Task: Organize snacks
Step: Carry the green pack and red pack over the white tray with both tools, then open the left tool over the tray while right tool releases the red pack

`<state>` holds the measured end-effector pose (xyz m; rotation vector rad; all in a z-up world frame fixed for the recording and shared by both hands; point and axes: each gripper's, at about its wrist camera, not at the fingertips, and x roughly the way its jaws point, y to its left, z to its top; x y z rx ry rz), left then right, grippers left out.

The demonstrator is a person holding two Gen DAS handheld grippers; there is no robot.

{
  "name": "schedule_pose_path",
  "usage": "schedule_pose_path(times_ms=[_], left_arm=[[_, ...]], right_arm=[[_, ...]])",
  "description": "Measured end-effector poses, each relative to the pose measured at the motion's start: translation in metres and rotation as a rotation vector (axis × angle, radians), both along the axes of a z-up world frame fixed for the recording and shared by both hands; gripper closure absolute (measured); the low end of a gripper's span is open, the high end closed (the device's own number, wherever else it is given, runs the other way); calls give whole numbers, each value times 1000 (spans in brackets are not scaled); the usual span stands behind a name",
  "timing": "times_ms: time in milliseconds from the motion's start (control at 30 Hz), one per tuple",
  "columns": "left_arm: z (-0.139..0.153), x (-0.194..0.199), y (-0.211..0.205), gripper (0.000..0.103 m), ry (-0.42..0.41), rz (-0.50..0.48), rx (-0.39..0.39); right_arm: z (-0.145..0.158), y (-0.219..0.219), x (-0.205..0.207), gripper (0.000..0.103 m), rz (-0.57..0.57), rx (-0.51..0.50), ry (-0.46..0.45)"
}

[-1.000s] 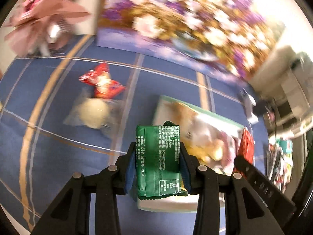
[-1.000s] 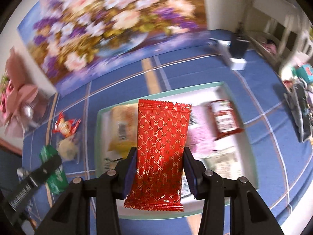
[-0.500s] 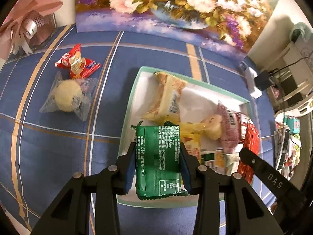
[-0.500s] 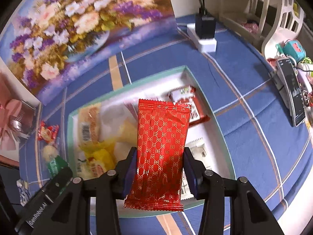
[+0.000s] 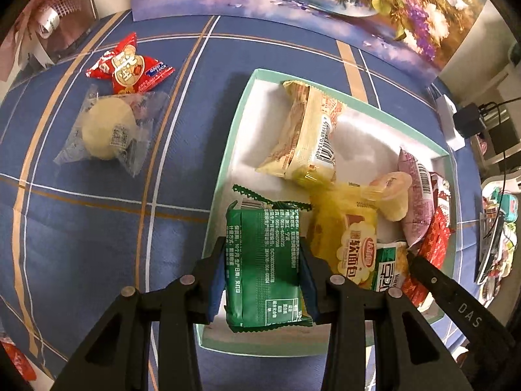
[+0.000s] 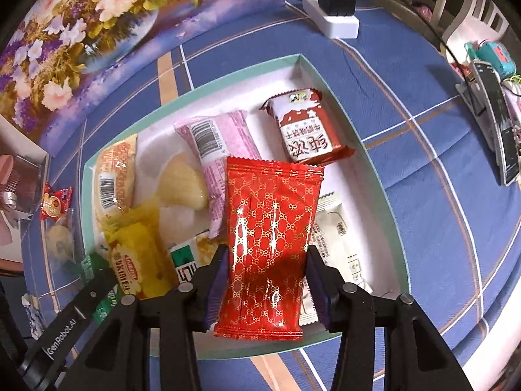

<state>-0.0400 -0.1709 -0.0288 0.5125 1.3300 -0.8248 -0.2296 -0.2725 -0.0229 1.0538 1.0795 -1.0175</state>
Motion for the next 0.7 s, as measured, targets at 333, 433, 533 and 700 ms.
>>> schedule_pose_path(times_ms=[333,433,533,700], left_arm=[[11,-5,-8,54,-8,-21,-11],[22,-4,-7,52,-12,-21,-38],[34,0,-5,51,-26,-11,-66],[42,11,-2,45,-60,24,-82]], right_arm=[[5,-2,2,47,0,-12,-8],[12,-3,4,44,9,-39,-2],[23,-4,5,42,11,-66,-17],[38,-2,11,33,38,-109,-41]])
